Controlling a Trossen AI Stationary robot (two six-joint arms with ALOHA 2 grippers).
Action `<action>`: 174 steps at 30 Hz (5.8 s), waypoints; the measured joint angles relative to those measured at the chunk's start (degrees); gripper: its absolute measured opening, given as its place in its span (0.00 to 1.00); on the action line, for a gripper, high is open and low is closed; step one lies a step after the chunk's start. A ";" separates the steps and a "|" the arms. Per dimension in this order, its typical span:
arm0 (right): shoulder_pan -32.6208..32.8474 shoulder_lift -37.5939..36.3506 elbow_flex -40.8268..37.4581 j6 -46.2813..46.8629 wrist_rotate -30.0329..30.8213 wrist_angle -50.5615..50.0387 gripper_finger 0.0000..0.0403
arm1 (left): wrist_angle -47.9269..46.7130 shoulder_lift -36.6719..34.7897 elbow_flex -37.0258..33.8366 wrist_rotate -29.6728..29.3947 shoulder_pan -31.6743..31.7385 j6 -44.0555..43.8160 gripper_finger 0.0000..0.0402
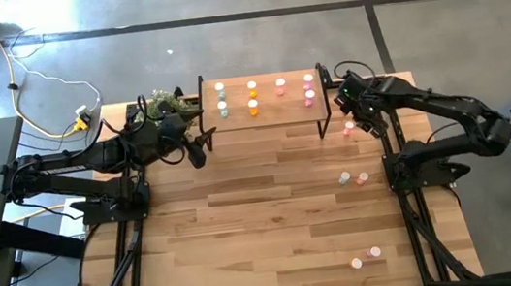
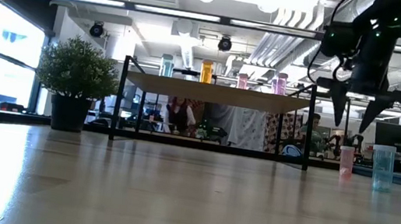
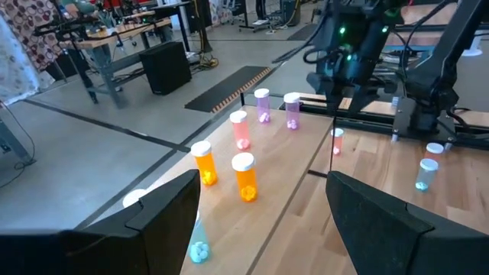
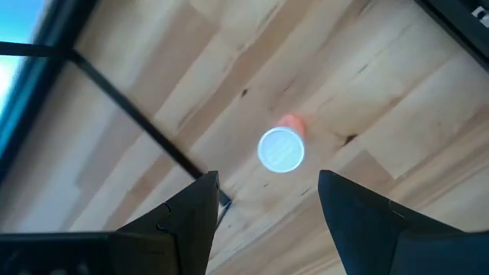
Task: Pick and place medicine bottles onto shelf by color
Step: Put the top pink pill bottle on the shelf aligned with the other pink pill bottle
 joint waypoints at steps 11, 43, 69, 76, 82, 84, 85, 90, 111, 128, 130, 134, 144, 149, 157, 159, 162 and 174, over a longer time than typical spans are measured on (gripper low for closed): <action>-0.04 6.94 -0.02 0.00 -0.92 0.12 0.54 | 0.00 -0.01 0.00 0.07 0.00 0.87 0.69; -3.78 13.33 -0.02 -3.50 -2.17 3.89 0.40 | -0.74 0.00 0.00 -0.26 0.02 0.90 0.69; -3.76 13.31 0.03 -6.56 -2.38 3.37 0.29 | -0.70 0.00 0.00 -0.44 0.02 0.43 0.69; -3.74 11.92 0.04 -12.08 -3.99 3.25 0.29 | -0.72 0.00 0.00 -0.44 0.02 0.42 0.69; -3.76 8.34 0.09 -16.28 -4.52 1.83 0.29 | -0.72 0.00 0.00 -0.44 0.02 0.42 0.69; -3.74 6.72 0.09 -17.50 -4.56 1.65 0.29 | -0.70 0.00 0.00 -0.44 0.02 0.42 0.69; -3.74 5.85 0.11 -18.20 -4.59 1.68 0.29 | -0.70 0.00 0.00 -0.44 0.02 0.42 0.69; -3.74 1.13 0.13 -20.12 -4.80 1.66 0.29 | -0.68 0.00 0.00 -0.42 0.02 0.42 0.69; -3.74 -15.27 0.15 -21.49 -2.30 5.07 0.29 | -0.66 0.00 0.00 -0.42 0.02 0.42 0.69; -2.92 -19.74 0.15 -27.18 -2.55 27.00 0.29 | -0.66 -0.01 0.00 -0.42 0.00 0.42 0.69; -2.19 -19.76 0.15 -27.63 -2.57 30.47 0.29 | -0.66 0.00 0.00 -0.42 0.02 0.42 0.69; -0.46 -19.76 0.15 -28.11 -2.61 35.48 0.29 | -0.66 0.00 0.00 -0.42 0.01 0.42 0.69; 5.89 -19.70 0.15 -28.83 -0.52 51.06 0.29 | -0.66 0.00 0.00 -0.42 0.01 0.42 0.69; 8.84 -19.40 0.37 -31.69 1.64 61.67 0.29 | -0.66 0.00 0.00 -0.42 0.00 0.42 0.69; 10.15 -12.15 15.07 -41.35 1.64 49.05 0.29 | -0.66 -0.02 0.00 -0.42 0.02 0.42 0.69; 9.70 -9.25 20.86 -43.33 1.54 40.12 0.29 | -0.66 0.00 0.00 -0.42 0.01 0.42 0.69; 8.99 -4.37 29.16 -45.10 0.72 26.99 0.29 | -0.66 0.00 0.00 -0.42 0.01 0.42 0.69; 9.03 16.38 57.56 -58.90 -3.44 -6.63 0.29 | -0.86 0.00 0.00 -0.29 0.02 0.42 0.69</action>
